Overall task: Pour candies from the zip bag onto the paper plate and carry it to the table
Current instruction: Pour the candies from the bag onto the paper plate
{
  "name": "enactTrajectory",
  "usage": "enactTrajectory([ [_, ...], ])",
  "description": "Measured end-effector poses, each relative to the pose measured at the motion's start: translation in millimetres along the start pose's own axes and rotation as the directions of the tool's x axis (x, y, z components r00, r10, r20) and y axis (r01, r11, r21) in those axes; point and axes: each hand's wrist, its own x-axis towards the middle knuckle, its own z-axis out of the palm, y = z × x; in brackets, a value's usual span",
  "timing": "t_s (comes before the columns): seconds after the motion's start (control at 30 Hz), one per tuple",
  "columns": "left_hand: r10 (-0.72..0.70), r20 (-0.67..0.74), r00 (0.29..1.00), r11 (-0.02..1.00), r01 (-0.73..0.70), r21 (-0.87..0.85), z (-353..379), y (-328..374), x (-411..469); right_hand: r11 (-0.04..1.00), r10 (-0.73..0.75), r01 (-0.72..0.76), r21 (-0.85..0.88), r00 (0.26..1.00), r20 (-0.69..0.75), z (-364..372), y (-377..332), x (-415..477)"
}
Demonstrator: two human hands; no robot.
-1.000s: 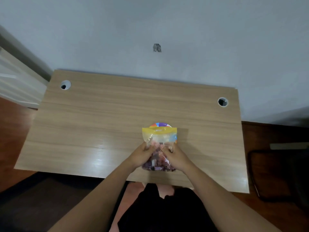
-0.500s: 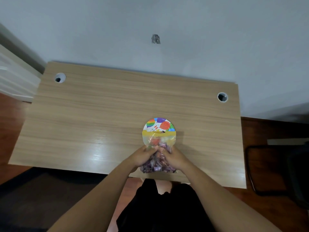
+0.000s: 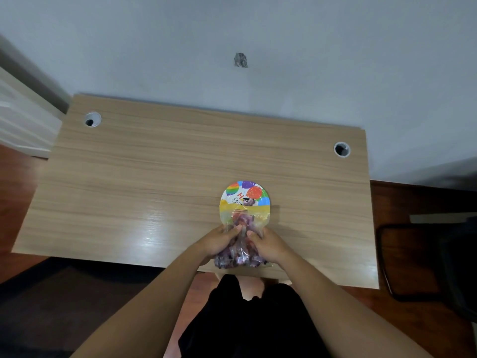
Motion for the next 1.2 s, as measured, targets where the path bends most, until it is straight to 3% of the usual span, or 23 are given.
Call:
enactTrajectory([
  [0.53,-0.046,-0.129,0.991,0.999,0.049,0.023,3,-2,-5,0.999,0.042,-0.042,0.034,0.999,-0.016,6,17,2],
  [0.7,-0.018,-0.127,0.992,1.0,0.018,0.002,8,6,-11,0.999,0.001,-0.001,0.037,1.0,0.0,3,15,0],
  [1.2,-0.035,-0.113,0.993,0.999,0.038,0.023,7,7,-14,0.998,0.061,-0.061,-0.008,0.997,-0.046,-1,16,-4],
])
